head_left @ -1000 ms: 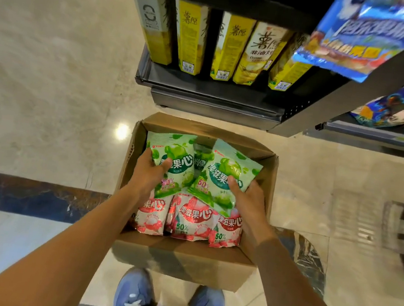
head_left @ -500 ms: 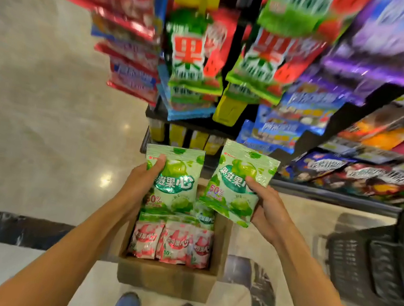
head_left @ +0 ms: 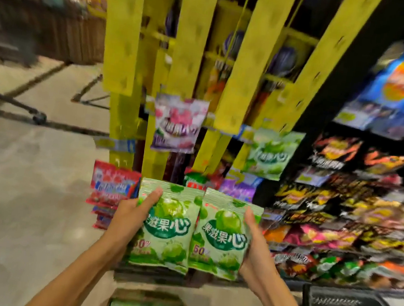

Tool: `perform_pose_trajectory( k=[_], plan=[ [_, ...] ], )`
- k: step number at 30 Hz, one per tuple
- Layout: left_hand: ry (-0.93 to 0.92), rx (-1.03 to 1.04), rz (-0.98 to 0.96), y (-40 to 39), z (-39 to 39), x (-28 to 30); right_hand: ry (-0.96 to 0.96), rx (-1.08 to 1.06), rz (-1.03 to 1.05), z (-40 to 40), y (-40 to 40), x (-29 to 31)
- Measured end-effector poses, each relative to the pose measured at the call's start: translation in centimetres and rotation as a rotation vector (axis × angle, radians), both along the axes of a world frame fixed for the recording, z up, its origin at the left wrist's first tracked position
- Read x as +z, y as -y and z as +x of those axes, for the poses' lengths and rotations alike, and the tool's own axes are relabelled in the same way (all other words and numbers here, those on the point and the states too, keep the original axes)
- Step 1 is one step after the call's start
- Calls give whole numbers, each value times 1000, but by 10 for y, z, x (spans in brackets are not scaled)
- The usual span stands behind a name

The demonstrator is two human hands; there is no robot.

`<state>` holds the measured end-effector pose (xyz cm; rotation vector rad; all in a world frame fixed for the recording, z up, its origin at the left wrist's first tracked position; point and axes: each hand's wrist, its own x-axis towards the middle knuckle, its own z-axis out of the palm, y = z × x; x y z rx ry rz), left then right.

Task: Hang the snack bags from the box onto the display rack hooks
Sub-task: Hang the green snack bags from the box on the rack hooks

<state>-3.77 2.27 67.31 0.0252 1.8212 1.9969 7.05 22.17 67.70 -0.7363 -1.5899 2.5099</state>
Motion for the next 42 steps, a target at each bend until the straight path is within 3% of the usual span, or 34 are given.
perform_pose_trajectory(
  k=[6,12,18,20,26,34,42],
  plan=[
    [-199,-22,26,-2,-8,109,-177,-91,11,15,-13,99],
    [-259,-6,35,-24,-11,174,-196,-180,82,12,-37,143],
    [-300,35,32,-51,-27,187,2,-258,237,-10,-71,153],
    [-299,58,32,-61,-33,191,18,-246,294,-27,-98,139],
    [-303,96,23,-85,-47,203,33,-193,416,-60,-114,183],
    [-314,98,12,-108,-51,208,79,-153,386,-123,-164,130],
    [-278,66,-2,-116,-48,204,174,-194,397,-109,-148,141]
  ],
)
